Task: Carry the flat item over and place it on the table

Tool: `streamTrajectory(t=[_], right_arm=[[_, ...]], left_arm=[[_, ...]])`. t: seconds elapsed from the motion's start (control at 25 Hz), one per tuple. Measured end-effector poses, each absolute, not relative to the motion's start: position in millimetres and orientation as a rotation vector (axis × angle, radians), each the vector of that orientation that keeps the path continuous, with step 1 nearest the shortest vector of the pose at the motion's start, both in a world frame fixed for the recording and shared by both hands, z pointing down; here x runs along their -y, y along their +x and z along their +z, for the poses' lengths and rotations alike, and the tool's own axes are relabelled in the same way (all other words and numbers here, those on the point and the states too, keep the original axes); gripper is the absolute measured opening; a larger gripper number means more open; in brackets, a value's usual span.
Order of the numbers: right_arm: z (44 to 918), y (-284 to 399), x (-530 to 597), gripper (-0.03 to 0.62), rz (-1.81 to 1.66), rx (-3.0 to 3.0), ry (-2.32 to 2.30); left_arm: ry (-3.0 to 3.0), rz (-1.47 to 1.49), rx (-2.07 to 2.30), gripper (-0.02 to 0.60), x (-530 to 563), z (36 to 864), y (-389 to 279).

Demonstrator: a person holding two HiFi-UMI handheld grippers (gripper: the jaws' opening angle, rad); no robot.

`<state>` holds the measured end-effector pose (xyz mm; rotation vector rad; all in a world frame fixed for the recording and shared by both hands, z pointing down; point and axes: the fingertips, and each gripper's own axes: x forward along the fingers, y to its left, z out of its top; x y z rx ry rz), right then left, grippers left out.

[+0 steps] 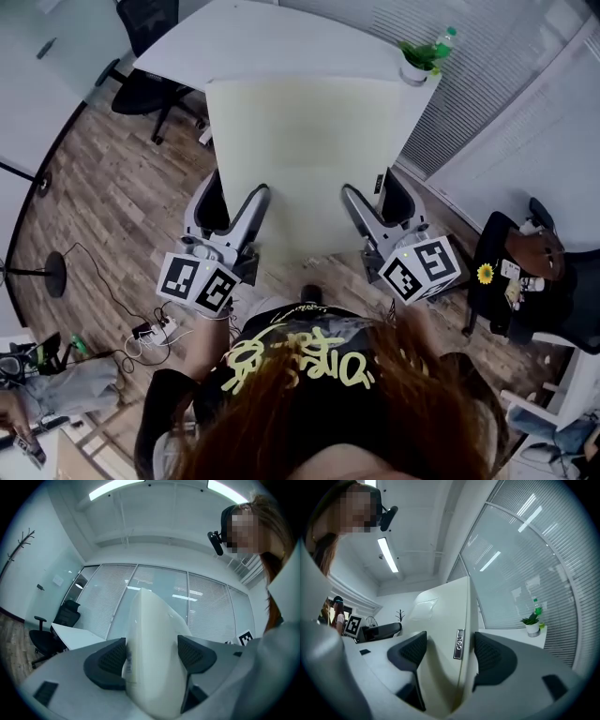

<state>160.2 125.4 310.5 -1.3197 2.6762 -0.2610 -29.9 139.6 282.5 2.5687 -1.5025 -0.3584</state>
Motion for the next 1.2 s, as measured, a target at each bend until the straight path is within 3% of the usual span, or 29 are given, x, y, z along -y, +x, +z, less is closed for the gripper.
streamTrajectory(t=[1.2], right_arm=[[307,159,-115,0.310,-0.242,-2.681,-1.308]], left_arm=[[2.561,-0.376,1.514,0.344,-130,282,-32]])
